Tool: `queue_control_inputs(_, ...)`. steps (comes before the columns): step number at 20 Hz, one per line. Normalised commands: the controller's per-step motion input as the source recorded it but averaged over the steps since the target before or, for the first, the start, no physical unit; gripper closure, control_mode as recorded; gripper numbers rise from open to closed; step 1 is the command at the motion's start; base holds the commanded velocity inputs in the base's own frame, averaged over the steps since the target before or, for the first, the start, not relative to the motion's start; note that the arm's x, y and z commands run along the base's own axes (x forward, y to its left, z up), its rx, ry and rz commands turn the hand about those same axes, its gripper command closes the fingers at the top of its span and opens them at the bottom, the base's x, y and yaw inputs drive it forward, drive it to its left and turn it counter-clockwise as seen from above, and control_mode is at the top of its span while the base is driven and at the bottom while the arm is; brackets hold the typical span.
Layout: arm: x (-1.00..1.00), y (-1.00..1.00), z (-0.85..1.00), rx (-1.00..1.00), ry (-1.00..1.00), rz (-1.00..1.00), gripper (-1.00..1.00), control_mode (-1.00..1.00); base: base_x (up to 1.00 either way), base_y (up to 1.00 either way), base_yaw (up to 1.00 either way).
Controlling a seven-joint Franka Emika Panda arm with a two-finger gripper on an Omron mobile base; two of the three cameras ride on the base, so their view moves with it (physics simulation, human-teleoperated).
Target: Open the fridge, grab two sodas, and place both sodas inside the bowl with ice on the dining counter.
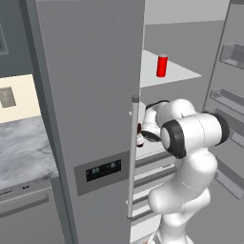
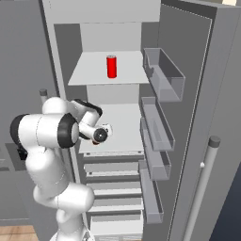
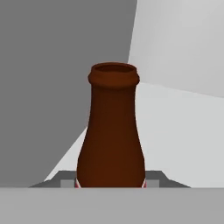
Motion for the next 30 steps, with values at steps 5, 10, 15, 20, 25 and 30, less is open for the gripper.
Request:
queue_control_inputs(5, -0.28, -0.28, 0.45, 0.00, 0.01, -0.05, 1.00, -1.00, 0.00, 0.00, 0.00)
queue_control_inputs(10, -0.09, -0.22, 0.65, 0.00, 0.08, -0.06, 1.00, -1.00, 0.00, 0.00, 0.00)
queue_control_inputs(15, -0.07, -0.07, 0.68, 0.00, 0.16, -0.03, 1.00, -1.00, 0.00, 0.00, 0.00)
queue_control_inputs(20, -0.06, -0.14, 0.70, 0.00, 0.20, -0.01, 1.00, -1.00, 0.00, 0.00, 0.00)
queue_control_inputs(25, -0.31, -0.42, 0.51, 0.02, 0.06, 0.00, 1.00, -1.00, 0.00, 0.00, 0.00)
queue_control_inputs(30, -0.55, -0.33, 0.50, 0.05, 0.00, 0.00, 1.00, -1.00, 0.00, 0.00, 0.00)
